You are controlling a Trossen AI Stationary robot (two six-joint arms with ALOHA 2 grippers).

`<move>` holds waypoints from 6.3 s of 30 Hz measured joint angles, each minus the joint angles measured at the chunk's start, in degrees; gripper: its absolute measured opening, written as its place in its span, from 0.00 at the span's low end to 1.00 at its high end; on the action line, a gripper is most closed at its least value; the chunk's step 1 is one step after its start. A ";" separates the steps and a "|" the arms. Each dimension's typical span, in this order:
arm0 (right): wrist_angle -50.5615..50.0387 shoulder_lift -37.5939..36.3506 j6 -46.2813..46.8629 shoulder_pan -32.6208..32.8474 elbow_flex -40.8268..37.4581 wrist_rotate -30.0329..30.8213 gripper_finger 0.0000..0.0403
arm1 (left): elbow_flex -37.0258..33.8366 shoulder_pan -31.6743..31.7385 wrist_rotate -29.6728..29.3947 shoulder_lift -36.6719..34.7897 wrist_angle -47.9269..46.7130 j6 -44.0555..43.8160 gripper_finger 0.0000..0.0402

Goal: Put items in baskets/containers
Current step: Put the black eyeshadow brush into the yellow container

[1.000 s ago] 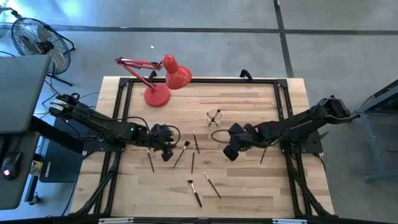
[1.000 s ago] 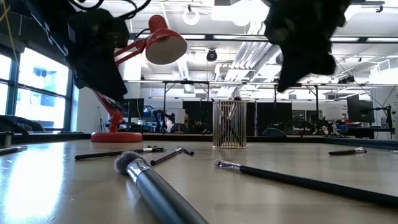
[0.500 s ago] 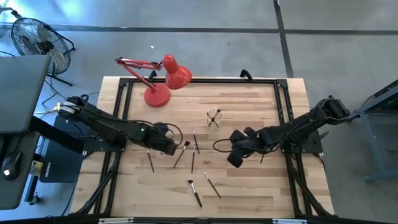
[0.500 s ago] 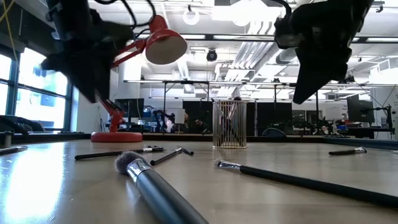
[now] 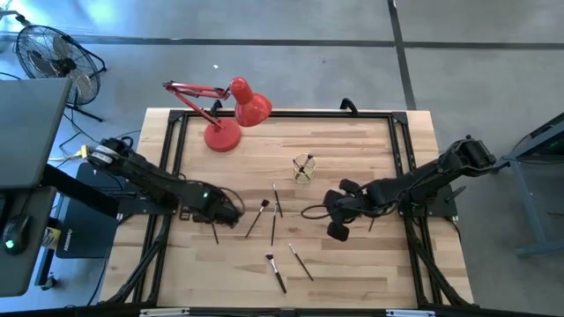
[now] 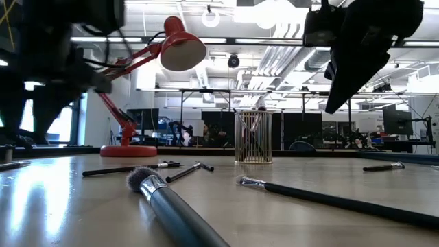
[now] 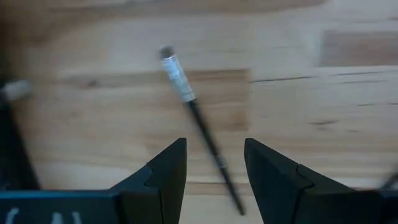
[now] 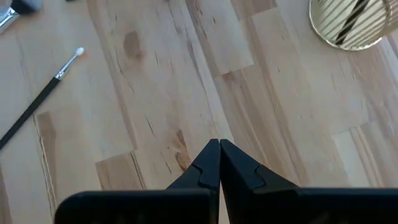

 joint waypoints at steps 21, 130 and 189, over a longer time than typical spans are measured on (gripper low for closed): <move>12.40 0.00 -7.20 -0.51 0.00 0.44 0.00 | -10.49 -3.47 -2.80 -0.18 18.11 16.34 0.17; 75.46 28.85 48.15 -5.39 -7.45 12.48 0.34 | 4.72 3.08 -20.86 13.11 46.17 51.96 0.00; 45.82 -7.97 4.32 -9.01 -7.41 24.90 0.00 | 4.52 3.01 -19.47 -1.39 26.18 54.80 0.00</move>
